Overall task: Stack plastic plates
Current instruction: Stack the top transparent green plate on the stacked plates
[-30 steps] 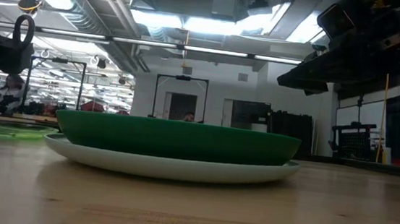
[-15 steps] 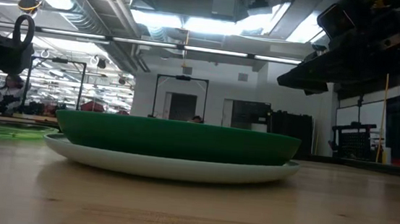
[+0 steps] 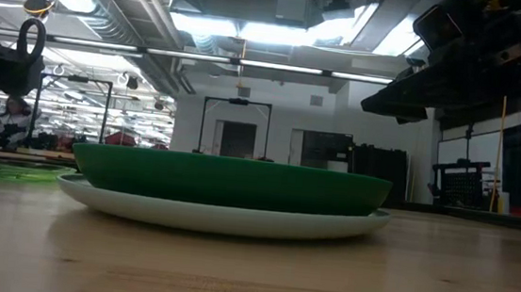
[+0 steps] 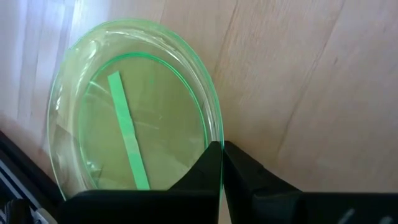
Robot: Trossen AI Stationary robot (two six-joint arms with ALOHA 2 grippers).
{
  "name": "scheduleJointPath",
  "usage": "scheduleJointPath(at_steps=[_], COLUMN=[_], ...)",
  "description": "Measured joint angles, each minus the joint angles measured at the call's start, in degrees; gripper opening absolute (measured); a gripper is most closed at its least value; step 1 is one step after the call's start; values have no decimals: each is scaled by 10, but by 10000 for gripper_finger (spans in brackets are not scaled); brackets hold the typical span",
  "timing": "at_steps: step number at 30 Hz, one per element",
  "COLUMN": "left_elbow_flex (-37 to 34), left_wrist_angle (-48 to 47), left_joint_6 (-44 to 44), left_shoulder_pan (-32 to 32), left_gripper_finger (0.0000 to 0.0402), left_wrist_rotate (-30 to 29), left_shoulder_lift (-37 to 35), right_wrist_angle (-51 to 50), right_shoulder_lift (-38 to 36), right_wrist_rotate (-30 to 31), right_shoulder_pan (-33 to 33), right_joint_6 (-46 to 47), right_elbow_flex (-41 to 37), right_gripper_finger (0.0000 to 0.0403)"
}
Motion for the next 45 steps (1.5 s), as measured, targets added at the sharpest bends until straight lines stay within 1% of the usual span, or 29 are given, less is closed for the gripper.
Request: scheduleJointPath(at_steps=[3, 8, 18, 27, 29, 32, 37, 42, 45], left_elbow_flex=[9, 33, 105, 168, 176, 182, 182, 182, 182], left_wrist_angle=[-3, -16, -19, -12, 11, 69, 199, 338, 389], left_joint_6=[0, 6, 91, 150, 183, 247, 357, 476, 522], left_shoulder_pan=[0, 0, 0, 0, 0, 2, 24, 49, 61], left_gripper_finger=[2, 3, 3, 4, 4, 4, 4, 4, 4], left_wrist_rotate=[-3, -24, -56, -123, -136, -148, -149, -129, -107], left_shoulder_lift=[0, 0, 0, -1, -1, -1, -1, -1, -1], right_wrist_angle=[0, 0, 0, 1, 1, 2, 2, 1, 1], right_shoulder_lift=[0, 0, 0, 0, 0, 0, 0, 0, 0], right_wrist_rotate=[0, 0, 0, 5, 6, 6, 14, 9, 9], right_shoulder_pan=[0, 0, 0, 0, 0, 0, 0, 0, 0], right_joint_6=[0, 0, 0, 0, 0, 0, -14, -14, -14], right_elbow_flex=[0, 0, 0, 0, 0, 0, 0, 0, 0], right_gripper_finger=[151, 151, 151, 151, 151, 151, 151, 151, 151])
